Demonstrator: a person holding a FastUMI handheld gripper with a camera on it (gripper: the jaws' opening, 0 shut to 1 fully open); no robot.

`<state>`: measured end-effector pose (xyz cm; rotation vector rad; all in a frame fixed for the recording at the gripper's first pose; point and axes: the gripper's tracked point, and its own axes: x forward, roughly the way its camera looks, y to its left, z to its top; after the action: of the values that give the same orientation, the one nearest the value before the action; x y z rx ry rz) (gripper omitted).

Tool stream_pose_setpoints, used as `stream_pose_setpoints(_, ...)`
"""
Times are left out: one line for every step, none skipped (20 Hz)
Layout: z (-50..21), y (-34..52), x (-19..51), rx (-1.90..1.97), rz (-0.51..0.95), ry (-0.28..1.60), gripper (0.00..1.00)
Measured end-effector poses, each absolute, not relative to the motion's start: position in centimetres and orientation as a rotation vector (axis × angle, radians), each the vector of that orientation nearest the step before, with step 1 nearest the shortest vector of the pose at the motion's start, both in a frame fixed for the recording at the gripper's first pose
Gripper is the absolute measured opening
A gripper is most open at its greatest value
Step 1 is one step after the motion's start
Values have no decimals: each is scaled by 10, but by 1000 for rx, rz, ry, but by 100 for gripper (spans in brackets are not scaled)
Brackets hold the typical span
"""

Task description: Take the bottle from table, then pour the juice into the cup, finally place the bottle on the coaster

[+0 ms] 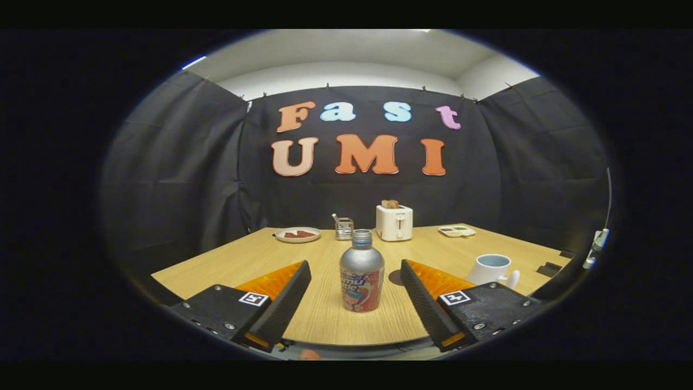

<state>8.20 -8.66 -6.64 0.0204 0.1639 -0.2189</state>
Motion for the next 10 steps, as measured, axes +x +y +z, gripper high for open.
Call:
stream_pose_setpoints(-70,-90,84,16,-232,176,98)
stream_pose_setpoints(-75,-93,86,15,-241,187,98)
stream_pose_setpoints(-82,-95,91,20,-246,201,98)
stream_pose_setpoints(-92,-96,95,28,-251,228,98)
stream_pose_setpoints(-106,-96,99,32,-251,262,98)
stream_pose_setpoints(-117,-97,103,28,-252,293,99)
stream_pose_setpoints(-126,-100,107,22,-258,322,99)
stream_pose_setpoints(-134,-101,111,19,-259,343,99)
stream_pose_setpoints(-142,-99,114,22,-251,360,99)
stream_pose_setpoints(-151,-97,117,34,-246,376,99)
